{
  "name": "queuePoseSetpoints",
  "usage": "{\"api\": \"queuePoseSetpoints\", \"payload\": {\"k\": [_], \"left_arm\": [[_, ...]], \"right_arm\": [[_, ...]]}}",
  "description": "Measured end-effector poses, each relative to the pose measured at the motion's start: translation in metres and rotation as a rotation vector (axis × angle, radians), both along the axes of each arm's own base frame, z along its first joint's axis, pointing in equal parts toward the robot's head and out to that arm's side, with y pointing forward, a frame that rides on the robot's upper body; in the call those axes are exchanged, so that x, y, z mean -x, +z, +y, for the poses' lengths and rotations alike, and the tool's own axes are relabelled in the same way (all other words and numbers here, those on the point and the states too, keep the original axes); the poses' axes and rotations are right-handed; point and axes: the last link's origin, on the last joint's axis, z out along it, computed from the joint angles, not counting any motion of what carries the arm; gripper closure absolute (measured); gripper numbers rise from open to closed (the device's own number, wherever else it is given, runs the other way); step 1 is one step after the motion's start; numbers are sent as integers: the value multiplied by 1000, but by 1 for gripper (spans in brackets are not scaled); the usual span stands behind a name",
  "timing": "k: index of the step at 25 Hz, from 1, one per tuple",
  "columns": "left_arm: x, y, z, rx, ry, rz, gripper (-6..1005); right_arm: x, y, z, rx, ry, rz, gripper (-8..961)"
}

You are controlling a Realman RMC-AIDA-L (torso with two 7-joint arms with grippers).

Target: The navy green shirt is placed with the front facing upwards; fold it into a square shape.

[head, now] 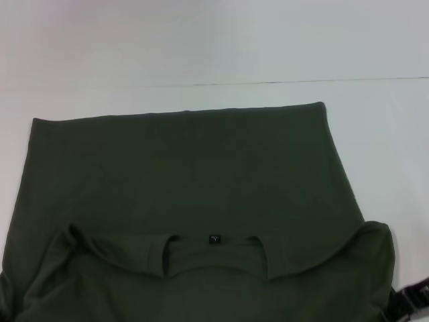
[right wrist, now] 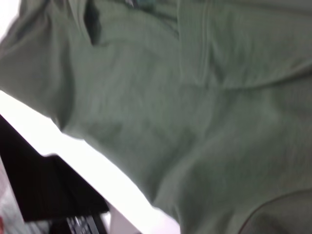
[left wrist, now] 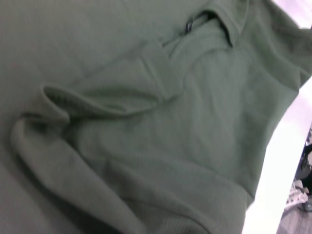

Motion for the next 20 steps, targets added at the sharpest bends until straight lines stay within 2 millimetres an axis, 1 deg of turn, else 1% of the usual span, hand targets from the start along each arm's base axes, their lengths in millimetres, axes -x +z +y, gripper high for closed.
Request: {"api": "queuePoseSetpoints", "payload": {"k": [6,10,13,20], "left_arm": [[-8,8,11,-75,-38,-56,970],[-9,21,21,-176,-46,-93,970],[-10,28,27,-233,-54,-122,970],[-6,30,43,-343,-36,-139,970]], "right_arm": [[0,14,10,-108,-32,66,901],[-2,25,18,-199,-57,106,901],[-4,32,26,-280,-70,134,901],[-7,43,44,-457,-102,194,901]]}}
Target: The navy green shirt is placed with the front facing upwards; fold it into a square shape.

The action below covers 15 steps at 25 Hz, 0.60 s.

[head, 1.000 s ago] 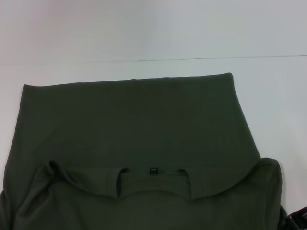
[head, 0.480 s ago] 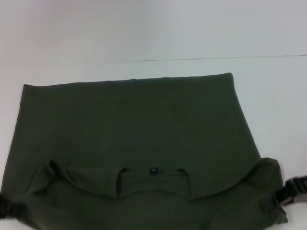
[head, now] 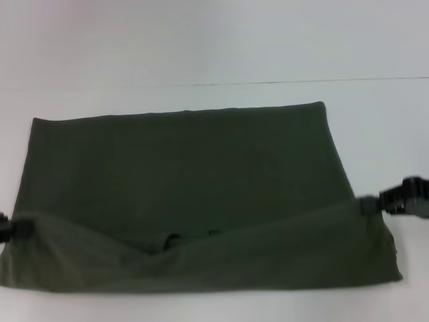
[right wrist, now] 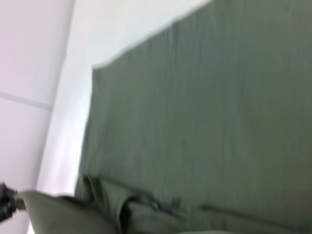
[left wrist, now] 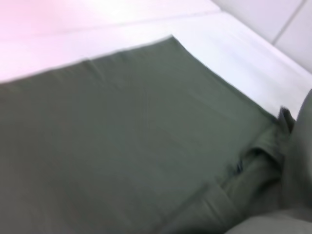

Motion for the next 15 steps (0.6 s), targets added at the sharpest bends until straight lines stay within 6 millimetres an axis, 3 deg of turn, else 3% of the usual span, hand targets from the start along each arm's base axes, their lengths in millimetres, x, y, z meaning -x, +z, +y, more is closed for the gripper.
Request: {"api": "queuePoseSetpoints", "payload": {"k": [8,15], "left_arm": [[11,-2,23,-156,92,-27,970],[15,-14,42,-306,147,-87,970]], "right_arm": [[-7,1,22,-184,-54,34,902],[-7,-20,36,-335,-65,68,902]]}}
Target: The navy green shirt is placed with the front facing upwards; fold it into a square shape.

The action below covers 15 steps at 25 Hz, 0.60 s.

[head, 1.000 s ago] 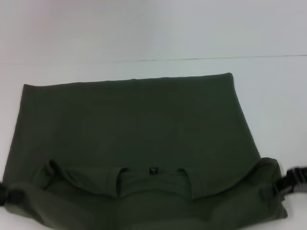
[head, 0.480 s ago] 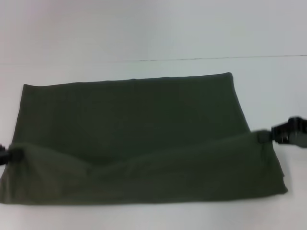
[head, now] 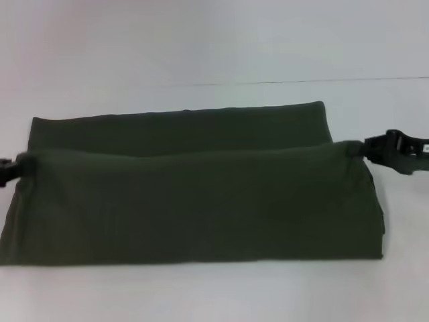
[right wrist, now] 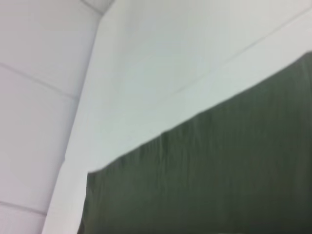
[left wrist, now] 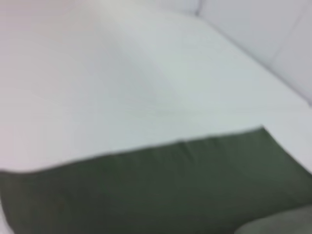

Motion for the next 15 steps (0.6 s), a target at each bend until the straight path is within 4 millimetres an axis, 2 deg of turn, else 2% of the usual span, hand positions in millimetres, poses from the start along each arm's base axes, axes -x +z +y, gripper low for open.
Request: {"api": "queuePoseSetpoints", "payload": {"k": [5,15], "left_arm": [[-2,-5,10,-96,12,-34,969],[-9,-17,35,-241,47,-39,969]], "right_arm": [[4,-10,8,-101,3,22,902],[11,-9,24,-285,9,52,902]]}}
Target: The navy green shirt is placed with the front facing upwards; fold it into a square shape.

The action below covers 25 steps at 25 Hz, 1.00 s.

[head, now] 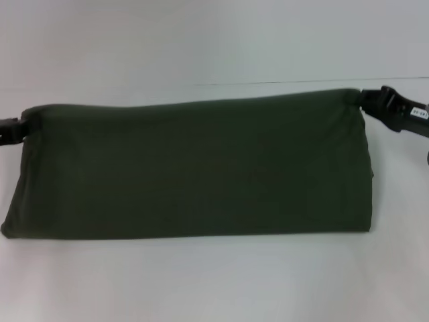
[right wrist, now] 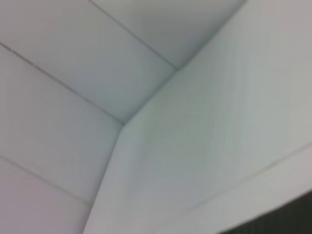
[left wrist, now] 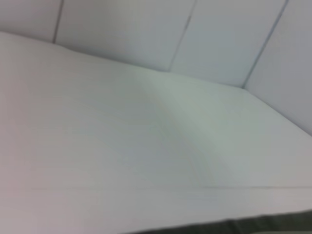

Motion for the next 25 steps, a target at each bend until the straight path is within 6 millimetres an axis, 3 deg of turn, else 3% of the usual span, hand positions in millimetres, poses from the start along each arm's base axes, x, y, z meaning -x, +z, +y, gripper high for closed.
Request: {"api": "queuePoseSetpoints", "payload": {"k": [16,25], "left_arm": [[-5,-26,27,-196,97,19,969],[-3,-42,34,-210,121,43,968]], "right_arm": [[9,-41,22,-107,-31,-109,896],[6,-45,26,-134,-49,-151,889]]}}
